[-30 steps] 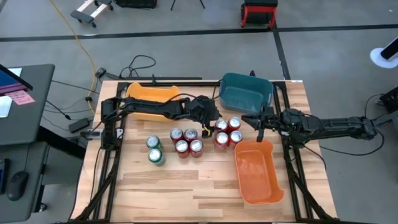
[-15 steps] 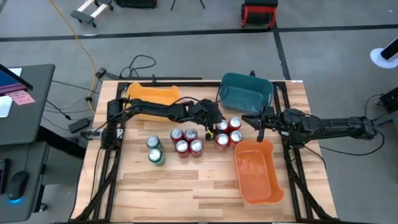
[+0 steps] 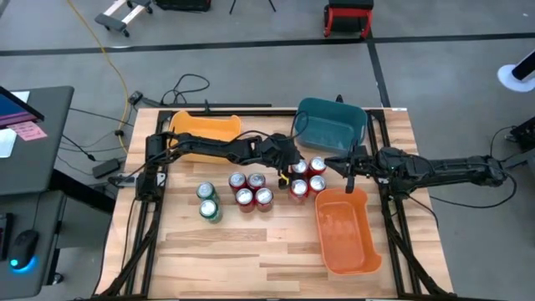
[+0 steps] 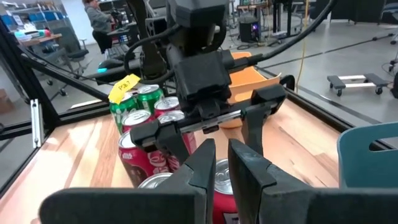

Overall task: Sort soda cans
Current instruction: Put the top left orange soda can into the yellow bin

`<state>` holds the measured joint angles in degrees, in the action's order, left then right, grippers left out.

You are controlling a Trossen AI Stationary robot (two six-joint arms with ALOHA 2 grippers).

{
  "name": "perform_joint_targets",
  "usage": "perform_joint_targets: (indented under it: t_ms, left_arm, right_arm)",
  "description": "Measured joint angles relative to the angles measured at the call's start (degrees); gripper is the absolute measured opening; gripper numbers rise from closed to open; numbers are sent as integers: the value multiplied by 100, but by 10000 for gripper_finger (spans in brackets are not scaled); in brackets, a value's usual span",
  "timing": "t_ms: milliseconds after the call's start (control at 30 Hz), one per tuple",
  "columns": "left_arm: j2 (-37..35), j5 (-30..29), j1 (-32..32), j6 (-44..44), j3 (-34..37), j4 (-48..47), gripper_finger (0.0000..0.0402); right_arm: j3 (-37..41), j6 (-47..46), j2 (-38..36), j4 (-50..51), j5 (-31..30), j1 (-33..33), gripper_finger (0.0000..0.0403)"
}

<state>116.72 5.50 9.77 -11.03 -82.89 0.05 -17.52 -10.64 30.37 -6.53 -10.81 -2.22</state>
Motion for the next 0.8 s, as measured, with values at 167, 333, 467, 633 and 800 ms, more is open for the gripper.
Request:
perform_joint_targets:
  t_ms: [167,333,467,633,800]
  left_arm:
    - [-3,-61,-1,335,2,9,293]
    - [-21,-84,-1,686,7,-33,293]
    - [-22,-79,1,701,7,-74,293]
    - [-27,-132,0,616,4,-400,293]
    - [-34,-282,-1,629,2,-536,282]
  right_arm:
    - [0,-1,0,-4,0,-12,68]
    - [0,-1,0,29,0,-28,68]
    - [0,-2,0,29,0,-28,68]
    - [0,-83,0,32,0,-28,68]
    - [0,-93,0,36,0,-28,68]
